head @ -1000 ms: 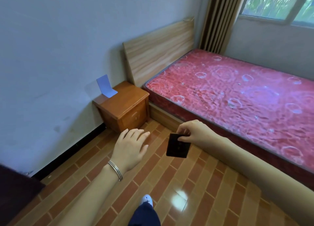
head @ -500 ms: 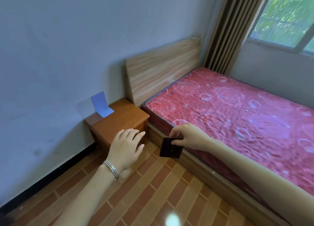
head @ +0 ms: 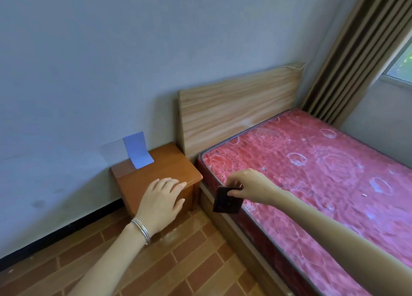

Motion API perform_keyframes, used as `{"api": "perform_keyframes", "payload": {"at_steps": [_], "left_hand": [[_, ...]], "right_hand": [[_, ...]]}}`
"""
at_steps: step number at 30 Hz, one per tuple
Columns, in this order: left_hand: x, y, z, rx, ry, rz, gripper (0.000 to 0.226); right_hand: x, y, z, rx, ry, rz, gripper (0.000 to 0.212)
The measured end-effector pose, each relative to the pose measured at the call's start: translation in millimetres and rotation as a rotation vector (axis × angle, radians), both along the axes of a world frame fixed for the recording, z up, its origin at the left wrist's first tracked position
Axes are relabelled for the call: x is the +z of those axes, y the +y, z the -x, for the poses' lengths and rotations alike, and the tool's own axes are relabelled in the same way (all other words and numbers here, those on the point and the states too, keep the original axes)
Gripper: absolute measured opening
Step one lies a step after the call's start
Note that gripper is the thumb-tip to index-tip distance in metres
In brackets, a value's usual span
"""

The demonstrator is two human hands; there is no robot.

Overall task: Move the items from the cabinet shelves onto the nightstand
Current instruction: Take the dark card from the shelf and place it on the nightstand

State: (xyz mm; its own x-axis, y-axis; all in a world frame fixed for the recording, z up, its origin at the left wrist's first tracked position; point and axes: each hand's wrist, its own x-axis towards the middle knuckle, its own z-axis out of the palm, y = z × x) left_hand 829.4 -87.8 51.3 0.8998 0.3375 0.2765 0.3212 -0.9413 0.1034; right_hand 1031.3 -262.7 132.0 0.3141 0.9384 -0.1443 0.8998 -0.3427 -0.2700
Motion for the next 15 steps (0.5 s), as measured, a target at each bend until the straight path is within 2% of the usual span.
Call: {"api": "perform_keyframes", "payload": {"at_steps": [6,15], "left_hand": [[-2.8,6.6,-59.1,0.11,-0.018,0.046,0.04],[-33.2,70.1,-64.8,0.286,0.057,0.108,0.047]], "right_hand": [[-4.1,50.3,-83.6,0.095,0.031,0.024,0.007],[-54.8,166.4,-121.3,0.254,0.095,0.078,0.014]]}}
